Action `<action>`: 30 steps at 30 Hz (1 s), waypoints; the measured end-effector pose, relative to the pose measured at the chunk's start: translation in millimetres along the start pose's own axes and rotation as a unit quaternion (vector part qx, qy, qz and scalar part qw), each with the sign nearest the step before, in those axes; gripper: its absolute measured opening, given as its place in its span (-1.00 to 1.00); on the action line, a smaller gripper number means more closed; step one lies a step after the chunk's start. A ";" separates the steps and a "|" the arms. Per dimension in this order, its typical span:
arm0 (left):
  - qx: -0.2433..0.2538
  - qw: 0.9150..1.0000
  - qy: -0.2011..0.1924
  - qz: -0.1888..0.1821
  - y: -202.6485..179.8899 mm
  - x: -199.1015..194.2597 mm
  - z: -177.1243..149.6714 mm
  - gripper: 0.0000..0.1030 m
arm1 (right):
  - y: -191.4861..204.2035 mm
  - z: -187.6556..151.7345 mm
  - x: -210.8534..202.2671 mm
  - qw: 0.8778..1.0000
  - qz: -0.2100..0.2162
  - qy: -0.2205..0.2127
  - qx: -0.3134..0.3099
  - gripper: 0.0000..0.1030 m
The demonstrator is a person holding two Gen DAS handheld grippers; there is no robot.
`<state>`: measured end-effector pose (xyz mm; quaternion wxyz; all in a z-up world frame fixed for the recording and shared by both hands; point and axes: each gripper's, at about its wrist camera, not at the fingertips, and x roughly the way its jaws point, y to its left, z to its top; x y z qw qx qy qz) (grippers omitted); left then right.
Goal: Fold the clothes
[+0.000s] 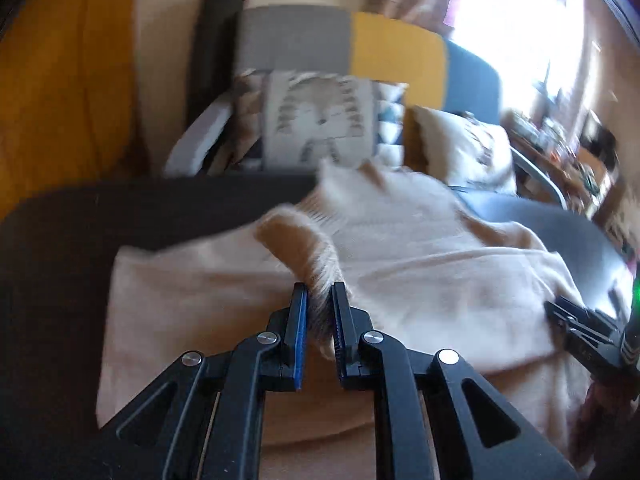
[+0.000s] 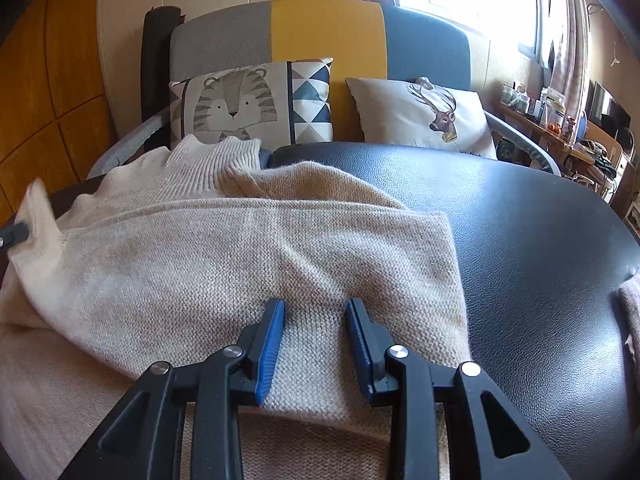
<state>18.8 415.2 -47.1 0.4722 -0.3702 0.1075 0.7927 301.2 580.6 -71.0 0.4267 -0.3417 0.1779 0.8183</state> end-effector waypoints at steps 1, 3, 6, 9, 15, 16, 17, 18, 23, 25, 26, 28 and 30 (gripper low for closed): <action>-0.013 1.000 0.005 0.005 8.6 1.3 -6.8 -0.76 | 0.3 -0.1 -0.1 1.000 -0.001 0.000 -0.001 -0.37; -0.036 0.999 0.011 0.015 23.7 2.9 -19.5 -0.76 | 1.1 -0.3 -0.2 1.000 -0.003 0.000 -0.003 -0.37; -0.091 0.996 0.016 0.005 47.6 2.4 -34.6 -0.76 | 1.3 -0.5 -0.2 1.000 -0.004 0.001 -0.004 -0.37; -0.126 0.992 0.012 -0.017 60.4 0.6 -40.5 -0.76 | 1.5 -0.4 -0.4 1.000 -0.005 0.001 -0.005 -0.37; -0.133 0.990 0.009 -0.038 59.6 1.6 -44.9 -0.66 | -6.2 0.1 -3.3 1.000 0.015 -0.004 0.008 -0.37; -0.137 0.990 0.010 -0.040 59.9 0.0 -44.5 -0.66 | -14.8 1.1 -6.8 0.999 0.040 -0.008 0.029 -0.37; -0.129 0.991 0.003 -0.038 57.2 -4.8 -42.7 -0.66 | -23.2 1.6 -10.9 0.997 0.057 -0.012 0.051 -0.37; -0.117 0.992 -0.007 -0.034 53.8 -10.4 -40.4 -0.66 | -34.6 0.9 -18.1 0.995 0.064 -0.020 0.080 -0.37; -0.039 0.998 -0.036 -0.043 17.7 -19.5 -23.2 -0.15 | -65.3 -5.9 -43.9 0.991 0.044 -0.030 0.120 -0.42; -0.035 0.999 -0.017 -0.038 9.7 -5.3 -17.0 -0.03 | -72.2 -7.6 -47.5 0.991 0.032 -0.024 0.125 -0.42; -0.048 0.998 -0.011 -0.029 10.5 2.4 -15.9 -0.03 | -73.2 -8.2 -47.6 0.991 0.036 -0.022 0.130 -0.42; -0.079 0.997 0.004 -0.008 15.5 18.3 -16.0 -0.03 | -73.2 -10.0 -41.6 0.990 0.056 -0.006 0.131 -0.42; -0.091 0.996 0.012 -0.001 21.9 26.4 -19.3 -0.04 | -72.0 -11.7 -33.3 0.992 0.052 0.013 0.116 -0.42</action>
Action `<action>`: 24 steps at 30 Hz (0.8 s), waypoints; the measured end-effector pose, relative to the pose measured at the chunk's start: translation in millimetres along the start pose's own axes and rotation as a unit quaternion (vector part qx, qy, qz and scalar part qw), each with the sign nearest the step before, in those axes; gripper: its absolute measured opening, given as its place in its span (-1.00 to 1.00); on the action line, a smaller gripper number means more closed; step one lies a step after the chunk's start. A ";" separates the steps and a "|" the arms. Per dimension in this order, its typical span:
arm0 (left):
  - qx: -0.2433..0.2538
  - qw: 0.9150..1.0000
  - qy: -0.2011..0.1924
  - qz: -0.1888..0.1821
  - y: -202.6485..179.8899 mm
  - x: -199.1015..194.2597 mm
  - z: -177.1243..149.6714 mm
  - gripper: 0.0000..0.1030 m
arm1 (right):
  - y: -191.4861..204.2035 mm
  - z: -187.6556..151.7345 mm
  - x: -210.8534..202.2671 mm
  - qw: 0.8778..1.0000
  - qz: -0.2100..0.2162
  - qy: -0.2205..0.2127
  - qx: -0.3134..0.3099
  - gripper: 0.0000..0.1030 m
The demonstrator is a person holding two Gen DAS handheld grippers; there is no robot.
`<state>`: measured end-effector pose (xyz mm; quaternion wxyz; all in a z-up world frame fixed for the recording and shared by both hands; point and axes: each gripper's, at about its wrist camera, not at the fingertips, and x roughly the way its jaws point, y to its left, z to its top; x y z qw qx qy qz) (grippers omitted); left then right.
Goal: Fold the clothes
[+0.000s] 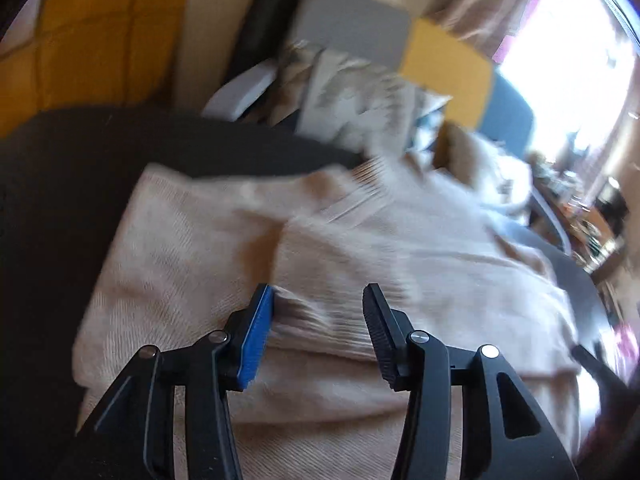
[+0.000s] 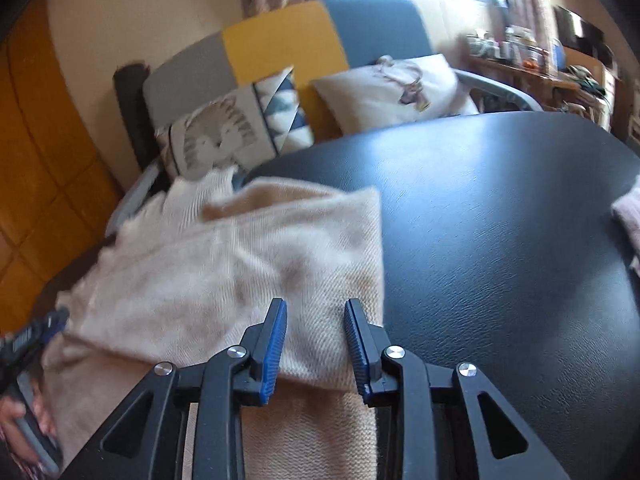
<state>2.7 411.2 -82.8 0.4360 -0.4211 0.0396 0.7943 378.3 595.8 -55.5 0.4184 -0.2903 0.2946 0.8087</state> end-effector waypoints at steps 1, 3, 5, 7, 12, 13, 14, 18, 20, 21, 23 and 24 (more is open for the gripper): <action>-0.005 1.000 0.003 0.002 3.4 3.6 -1.0 -0.04 | 0.0 -0.8 4.2 1.000 -0.004 0.009 -0.007 -0.46; 0.001 1.000 0.003 0.006 3.4 4.1 -2.9 -0.04 | -10.6 1.6 5.8 1.000 -0.015 0.014 0.012 -0.60; 0.012 1.000 0.001 0.008 1.7 4.1 -5.7 -0.04 | -20.2 6.2 6.4 0.998 -0.049 0.015 0.020 -0.62; 0.012 1.000 -0.002 0.005 3.1 4.4 -7.4 -0.04 | -30.8 10.7 8.0 0.997 -0.057 0.025 0.039 -0.56; 0.007 1.000 -0.008 -0.003 8.4 2.7 -13.4 -0.04 | -10.9 21.6 -13.6 0.999 -0.047 -0.018 0.012 -0.56; 0.011 1.000 -0.009 0.001 7.1 2.5 -14.1 -0.04 | -0.5 24.4 -18.4 0.999 -0.030 -0.030 0.000 -0.56; 0.014 1.000 -0.011 0.005 5.1 2.3 -14.4 -0.03 | 12.6 27.4 -15.7 0.999 -0.010 -0.028 -0.018 -0.56; 0.020 1.000 -0.018 0.013 3.1 1.3 -15.9 -0.03 | 66.1 37.2 4.6 0.994 0.044 -0.005 -0.097 -0.56; 0.019 1.000 -0.020 0.014 3.9 1.6 -16.6 -0.03 | 89.4 38.3 19.5 0.989 0.051 0.009 -0.137 -0.56; 0.020 1.000 -0.020 0.015 3.7 1.8 -16.7 -0.03 | 98.5 37.8 26.1 0.987 0.048 0.013 -0.155 -0.53; 0.022 0.999 -0.019 0.018 3.0 2.5 -17.1 -0.03 | 108.0 37.1 39.8 0.982 0.034 0.021 -0.186 -0.52; 0.023 0.999 -0.019 0.018 3.0 2.7 -17.3 -0.03 | 103.9 36.0 41.2 0.982 0.029 0.022 -0.186 -0.51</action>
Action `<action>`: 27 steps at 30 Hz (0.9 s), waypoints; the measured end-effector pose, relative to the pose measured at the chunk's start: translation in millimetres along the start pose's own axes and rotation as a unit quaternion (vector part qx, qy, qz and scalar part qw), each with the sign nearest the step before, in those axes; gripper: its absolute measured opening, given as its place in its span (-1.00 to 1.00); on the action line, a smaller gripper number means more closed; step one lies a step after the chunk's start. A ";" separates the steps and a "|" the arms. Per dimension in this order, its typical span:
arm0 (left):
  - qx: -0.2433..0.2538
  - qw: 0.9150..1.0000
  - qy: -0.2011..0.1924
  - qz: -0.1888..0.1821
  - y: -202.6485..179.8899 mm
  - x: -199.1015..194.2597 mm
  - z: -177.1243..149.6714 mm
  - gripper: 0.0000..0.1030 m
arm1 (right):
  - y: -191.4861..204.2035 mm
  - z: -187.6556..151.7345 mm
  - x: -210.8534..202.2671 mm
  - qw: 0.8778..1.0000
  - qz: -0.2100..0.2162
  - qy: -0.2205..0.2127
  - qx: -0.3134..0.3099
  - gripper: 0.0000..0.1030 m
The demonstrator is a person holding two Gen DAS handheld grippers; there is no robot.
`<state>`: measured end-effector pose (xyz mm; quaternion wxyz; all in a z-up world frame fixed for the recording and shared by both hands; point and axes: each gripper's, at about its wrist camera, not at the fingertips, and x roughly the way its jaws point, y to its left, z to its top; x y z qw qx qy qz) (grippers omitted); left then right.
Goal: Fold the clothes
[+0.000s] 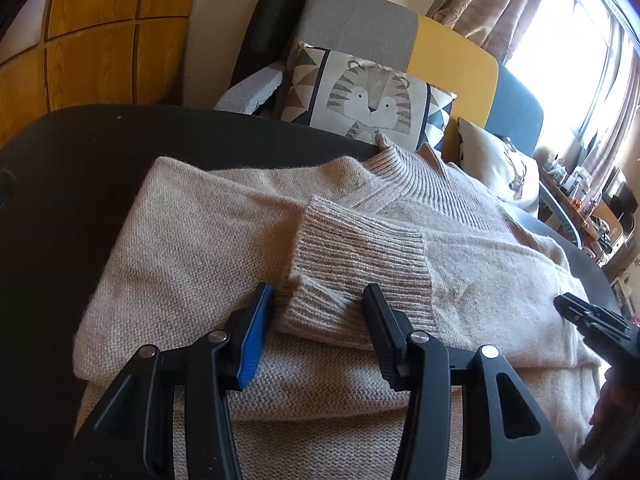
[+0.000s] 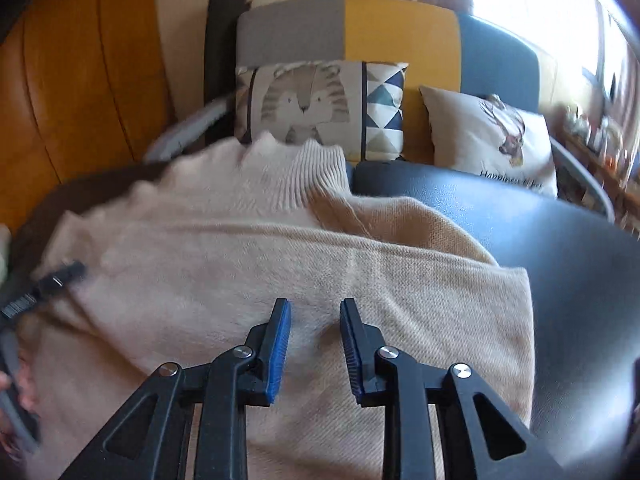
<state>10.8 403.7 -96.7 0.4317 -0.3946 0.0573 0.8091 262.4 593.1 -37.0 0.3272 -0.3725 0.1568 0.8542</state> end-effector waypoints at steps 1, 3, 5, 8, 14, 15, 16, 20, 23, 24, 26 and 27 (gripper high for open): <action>0.000 1.000 0.000 0.000 0.1 0.2 -0.2 -0.03 | -3.8 -2.6 1.0 1.000 -0.004 0.003 0.001 -0.49; 0.001 1.000 -0.001 0.001 0.2 0.4 -0.5 -0.03 | -20.1 -4.9 2.5 0.999 -0.029 0.010 0.025 -0.48; 0.001 1.000 -0.002 0.000 0.3 0.5 -0.9 -0.03 | -37.0 -3.5 2.2 0.998 -0.031 0.012 0.059 -0.48; 0.001 1.000 -0.002 -0.002 1.5 0.4 -1.5 -0.03 | -64.4 -3.3 -1.9 0.993 -0.043 0.010 0.108 -0.50; -0.003 1.000 -0.002 -0.007 4.7 0.7 -1.5 -0.03 | -66.5 -4.5 -28.1 0.990 -0.071 0.002 0.119 -0.45; -0.002 1.000 -0.002 -0.007 5.7 2.1 -1.1 -0.03 | -62.1 -7.6 -33.9 0.992 -0.051 -0.003 0.111 -0.45; -0.002 1.000 -0.002 -0.007 5.9 1.9 -1.1 -0.03 | -57.5 -10.7 -39.5 0.994 -0.030 -0.007 0.103 -0.45; -0.003 1.000 -0.002 -0.008 5.8 -0.4 -1.5 -0.03 | -47.2 -32.7 -46.8 0.998 -0.028 0.019 0.044 -0.45; -0.001 1.000 -0.002 -0.008 6.6 1.0 -1.2 -0.03 | -73.5 -40.2 -47.3 0.995 -0.048 0.020 0.087 -0.45; -0.001 1.000 -0.002 -0.007 6.7 1.2 -1.1 -0.03 | -82.3 -41.2 -47.5 0.993 -0.048 0.023 0.105 -0.45; 0.002 1.000 -0.002 -0.003 6.1 1.2 -1.1 -0.03 | -99.6 -43.3 -48.1 0.989 -0.045 0.028 0.141 -0.45; 0.005 1.000 -0.002 0.000 5.0 1.2 -1.2 -0.03 | -96.5 -40.0 -48.7 0.989 -0.049 0.030 0.139 -0.45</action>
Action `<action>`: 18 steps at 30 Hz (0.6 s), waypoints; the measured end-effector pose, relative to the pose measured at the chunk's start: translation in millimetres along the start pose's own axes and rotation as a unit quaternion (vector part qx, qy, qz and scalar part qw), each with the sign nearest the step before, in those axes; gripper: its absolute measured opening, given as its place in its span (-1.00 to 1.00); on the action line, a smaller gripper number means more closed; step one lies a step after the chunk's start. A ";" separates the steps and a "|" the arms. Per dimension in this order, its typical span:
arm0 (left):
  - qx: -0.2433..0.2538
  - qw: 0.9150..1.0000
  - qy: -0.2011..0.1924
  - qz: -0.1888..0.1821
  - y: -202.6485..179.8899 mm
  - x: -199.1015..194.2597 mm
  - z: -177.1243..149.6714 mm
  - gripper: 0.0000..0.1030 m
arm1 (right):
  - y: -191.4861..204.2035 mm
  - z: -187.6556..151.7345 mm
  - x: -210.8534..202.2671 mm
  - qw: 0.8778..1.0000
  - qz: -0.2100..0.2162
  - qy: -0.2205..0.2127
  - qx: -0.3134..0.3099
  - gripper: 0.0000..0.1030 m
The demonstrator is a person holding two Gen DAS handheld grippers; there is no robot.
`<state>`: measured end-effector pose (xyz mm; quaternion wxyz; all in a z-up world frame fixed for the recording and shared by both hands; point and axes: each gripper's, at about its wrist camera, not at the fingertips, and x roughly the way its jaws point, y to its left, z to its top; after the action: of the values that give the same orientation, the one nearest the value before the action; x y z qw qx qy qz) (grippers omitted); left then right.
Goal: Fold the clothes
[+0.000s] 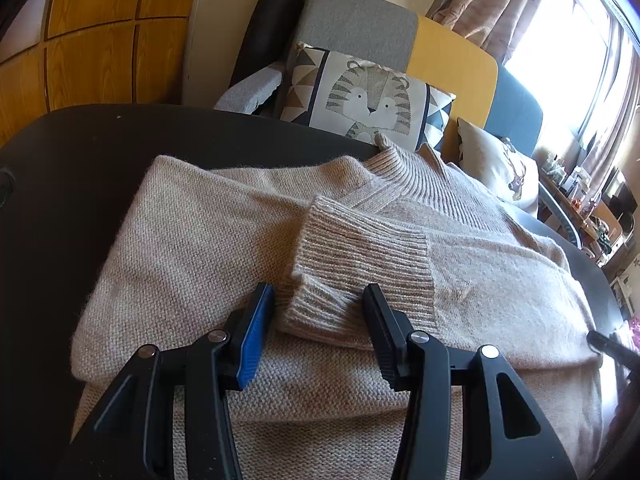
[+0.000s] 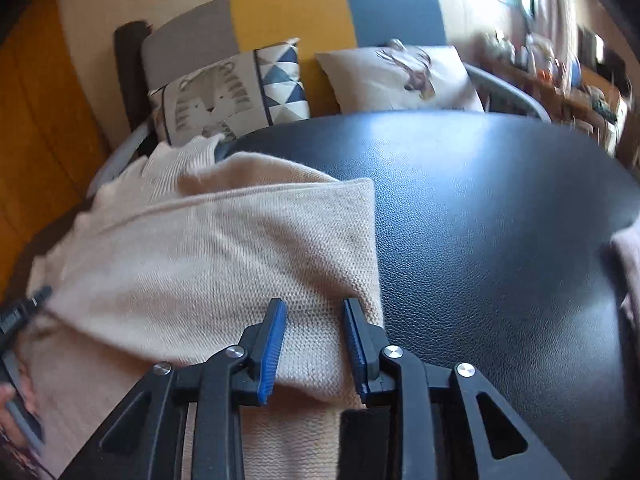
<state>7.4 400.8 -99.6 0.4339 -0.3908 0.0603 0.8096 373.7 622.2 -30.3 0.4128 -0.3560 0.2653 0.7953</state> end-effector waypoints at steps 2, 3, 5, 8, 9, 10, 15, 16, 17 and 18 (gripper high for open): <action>0.006 1.000 0.000 0.007 -2.3 0.0 -0.2 -0.03 | 12.0 4.2 -3.2 1.000 -0.006 -0.007 -0.014 -0.44; 0.008 1.000 0.000 0.011 -3.4 0.1 -0.3 -0.03 | 25.4 6.8 -6.2 0.999 0.007 -0.025 -0.030 -0.43; 0.014 1.000 0.001 0.017 -5.7 0.2 -0.5 -0.03 | 46.8 9.3 -7.7 0.998 0.039 -0.039 -0.043 -0.41; 0.016 1.000 0.000 0.020 -6.8 0.2 -1.0 -0.02 | 85.8 15.3 5.2 0.994 0.069 -0.032 -0.078 -0.41; 0.016 1.000 0.000 0.020 -6.8 0.1 -1.1 -0.02 | 98.8 17.3 9.6 0.992 0.079 -0.030 -0.090 -0.41; 0.016 1.000 0.000 0.020 -6.9 0.0 -1.1 -0.02 | 113.4 17.8 17.8 0.990 0.082 -0.026 -0.110 -0.41; 0.018 1.000 -0.001 0.023 -8.4 -0.1 -1.8 -0.02 | 148.2 14.1 49.0 0.982 0.052 -0.009 -0.179 -0.41; 0.019 1.000 -0.001 0.023 -8.6 0.0 -2.1 -0.02 | 143.7 13.0 51.0 0.983 0.049 -0.015 -0.174 -0.36; 0.020 0.999 -0.001 0.025 -9.5 0.3 -2.3 -0.01 | 138.9 11.8 52.8 0.984 0.046 -0.022 -0.168 -0.31; 0.022 0.999 -0.002 0.027 -10.4 0.5 -2.4 -0.01 | 134.2 10.5 54.6 0.985 0.043 -0.029 -0.162 -0.20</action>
<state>16.4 406.6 -99.0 0.4203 -0.3781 0.0882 0.8201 234.5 585.8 -49.6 0.3224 -0.3833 0.1359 0.8548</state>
